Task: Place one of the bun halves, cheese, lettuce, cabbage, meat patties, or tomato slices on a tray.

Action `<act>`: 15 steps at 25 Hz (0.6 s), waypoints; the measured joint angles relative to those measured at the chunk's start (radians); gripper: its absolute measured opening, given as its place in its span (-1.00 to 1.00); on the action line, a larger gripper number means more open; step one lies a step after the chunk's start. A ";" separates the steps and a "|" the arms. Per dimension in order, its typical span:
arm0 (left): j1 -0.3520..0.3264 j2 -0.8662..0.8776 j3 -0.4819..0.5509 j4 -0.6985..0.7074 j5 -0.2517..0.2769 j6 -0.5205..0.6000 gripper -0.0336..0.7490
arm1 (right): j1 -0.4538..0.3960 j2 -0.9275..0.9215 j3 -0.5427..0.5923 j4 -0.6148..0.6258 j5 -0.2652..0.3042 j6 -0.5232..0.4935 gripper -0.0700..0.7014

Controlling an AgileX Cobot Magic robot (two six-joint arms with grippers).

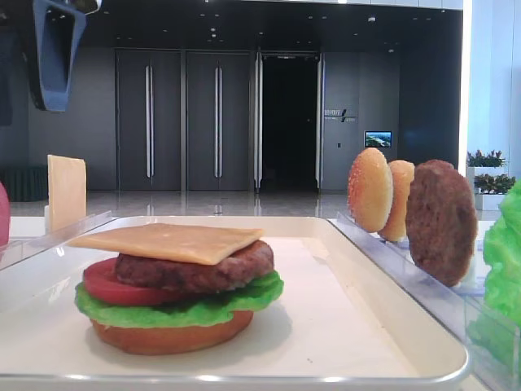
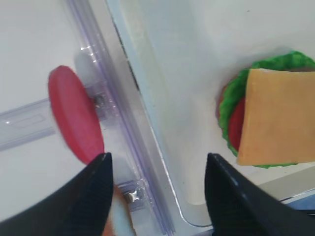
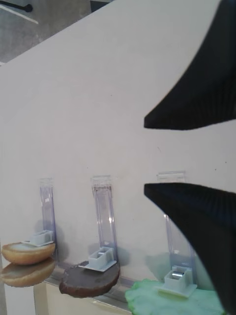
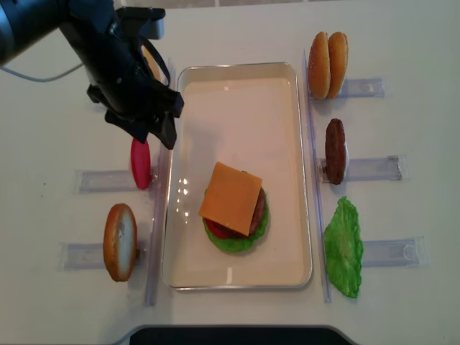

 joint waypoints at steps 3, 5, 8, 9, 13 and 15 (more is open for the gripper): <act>0.068 0.000 -0.004 0.007 0.027 0.011 0.24 | 0.000 0.000 0.000 0.000 0.000 0.000 -0.08; 0.133 -0.005 -0.004 0.016 0.045 0.028 0.24 | 0.000 0.000 0.000 0.000 0.000 0.000 -0.08; 0.231 -0.021 -0.004 0.044 0.054 0.062 0.23 | 0.000 0.000 0.000 0.000 0.000 0.000 -0.08; 0.266 -0.027 -0.004 0.062 0.055 0.062 0.23 | 0.000 0.000 0.000 0.000 0.000 0.000 -0.08; 0.372 -0.073 -0.004 0.115 0.058 0.062 0.21 | 0.000 0.000 0.000 0.000 0.000 0.000 -0.08; 0.395 -0.109 -0.004 0.132 0.059 0.070 0.21 | 0.000 0.000 0.000 0.000 0.000 0.000 -0.08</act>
